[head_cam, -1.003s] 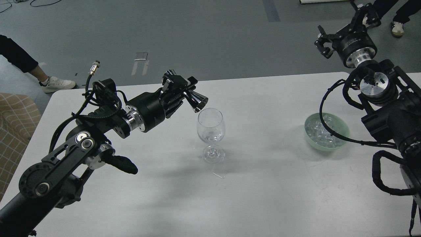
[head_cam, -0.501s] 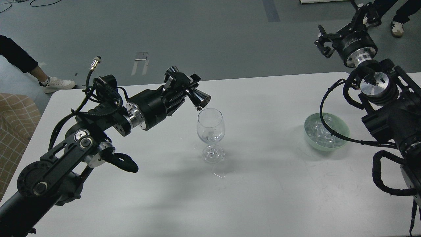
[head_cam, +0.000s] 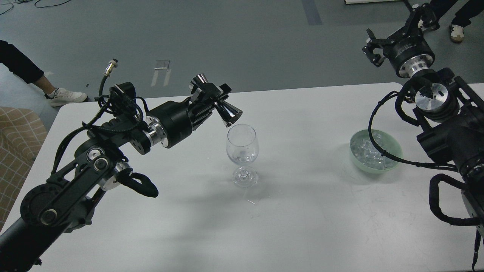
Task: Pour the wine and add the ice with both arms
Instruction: 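Tilt the jigger over the wine glass to pour with the left gripper, then raise the jigger away from the glass with the left gripper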
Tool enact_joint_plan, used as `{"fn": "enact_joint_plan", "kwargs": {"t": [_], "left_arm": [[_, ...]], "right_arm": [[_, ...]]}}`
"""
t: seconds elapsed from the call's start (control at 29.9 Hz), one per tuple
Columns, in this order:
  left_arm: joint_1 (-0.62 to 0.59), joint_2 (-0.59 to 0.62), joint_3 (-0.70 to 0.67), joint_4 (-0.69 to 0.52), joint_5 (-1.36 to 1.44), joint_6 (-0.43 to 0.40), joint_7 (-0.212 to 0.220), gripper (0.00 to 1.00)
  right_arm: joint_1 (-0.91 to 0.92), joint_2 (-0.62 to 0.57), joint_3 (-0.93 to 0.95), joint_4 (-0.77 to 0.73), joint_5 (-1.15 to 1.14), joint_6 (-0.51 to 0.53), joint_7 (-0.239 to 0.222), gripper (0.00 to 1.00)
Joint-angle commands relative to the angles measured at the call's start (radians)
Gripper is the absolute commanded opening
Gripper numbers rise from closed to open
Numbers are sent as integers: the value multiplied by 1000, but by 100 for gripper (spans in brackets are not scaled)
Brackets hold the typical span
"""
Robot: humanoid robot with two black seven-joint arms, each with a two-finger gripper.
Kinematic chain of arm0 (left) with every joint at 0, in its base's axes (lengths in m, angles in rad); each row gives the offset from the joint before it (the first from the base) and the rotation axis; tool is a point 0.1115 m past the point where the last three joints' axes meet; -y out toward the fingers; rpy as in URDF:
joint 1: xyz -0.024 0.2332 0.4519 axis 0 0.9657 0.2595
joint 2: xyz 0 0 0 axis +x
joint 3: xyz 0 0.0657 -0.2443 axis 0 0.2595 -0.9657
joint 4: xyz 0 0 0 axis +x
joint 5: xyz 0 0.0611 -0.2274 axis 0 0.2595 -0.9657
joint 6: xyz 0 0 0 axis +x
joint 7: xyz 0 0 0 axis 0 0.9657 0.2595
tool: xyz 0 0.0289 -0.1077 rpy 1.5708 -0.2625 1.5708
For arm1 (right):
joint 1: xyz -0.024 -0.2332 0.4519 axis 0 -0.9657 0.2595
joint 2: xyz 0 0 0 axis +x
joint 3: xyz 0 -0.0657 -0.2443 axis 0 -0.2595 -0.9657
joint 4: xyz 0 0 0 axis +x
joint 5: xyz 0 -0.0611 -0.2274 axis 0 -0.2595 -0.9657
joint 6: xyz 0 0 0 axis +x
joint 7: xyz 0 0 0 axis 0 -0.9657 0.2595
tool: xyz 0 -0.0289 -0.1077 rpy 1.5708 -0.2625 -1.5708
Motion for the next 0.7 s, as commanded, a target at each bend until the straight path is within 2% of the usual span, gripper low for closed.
{"fn": "enact_joint_plan", "kwargs": {"t": [0.0,0.67], "left_arm": [[0,-3,0,0,22,-10,0,0],[-3,-1,32,-15,115,-12,0,0]], "right_arm": [[-2,0,1,0,0,0,0,100],[0,0,1,0,0,0,0,100]]}}
